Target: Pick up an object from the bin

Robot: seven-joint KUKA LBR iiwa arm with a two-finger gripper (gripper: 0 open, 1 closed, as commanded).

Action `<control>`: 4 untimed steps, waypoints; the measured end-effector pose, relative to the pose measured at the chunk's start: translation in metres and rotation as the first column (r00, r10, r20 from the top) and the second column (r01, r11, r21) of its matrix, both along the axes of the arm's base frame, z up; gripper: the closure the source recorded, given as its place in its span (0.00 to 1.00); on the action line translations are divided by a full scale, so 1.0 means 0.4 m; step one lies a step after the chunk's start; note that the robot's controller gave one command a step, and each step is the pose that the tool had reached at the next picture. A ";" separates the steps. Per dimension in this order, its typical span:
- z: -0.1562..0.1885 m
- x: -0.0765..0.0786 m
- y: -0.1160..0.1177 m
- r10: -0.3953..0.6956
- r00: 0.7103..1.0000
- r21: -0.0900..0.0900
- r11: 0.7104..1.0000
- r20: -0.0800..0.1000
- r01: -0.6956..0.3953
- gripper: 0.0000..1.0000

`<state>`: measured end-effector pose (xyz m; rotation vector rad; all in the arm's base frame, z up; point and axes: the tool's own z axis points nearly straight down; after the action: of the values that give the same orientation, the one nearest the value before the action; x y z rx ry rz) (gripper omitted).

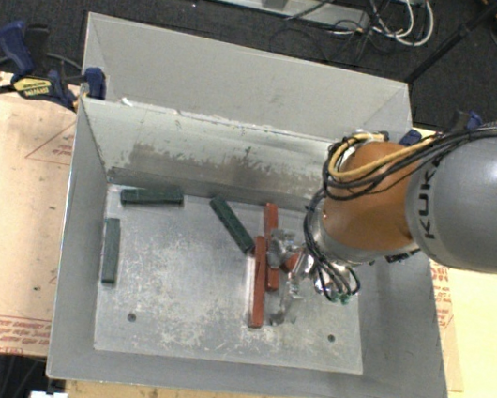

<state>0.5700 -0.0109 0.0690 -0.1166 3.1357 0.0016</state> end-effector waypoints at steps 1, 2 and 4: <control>0.007 0.002 0.005 0.003 1.000 0.000 1.000 -0.002 -0.003 1.00; 0.005 0.001 0.005 0.003 1.000 0.001 1.000 -0.001 -0.003 0.00; 0.005 0.001 0.005 0.003 1.000 0.001 1.000 -0.001 -0.003 0.00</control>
Offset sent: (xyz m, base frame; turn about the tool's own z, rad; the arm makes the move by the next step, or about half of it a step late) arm 0.0000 0.0000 0.0000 0.0000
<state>0.5705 -0.0088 0.0709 -0.1216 3.1361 0.0026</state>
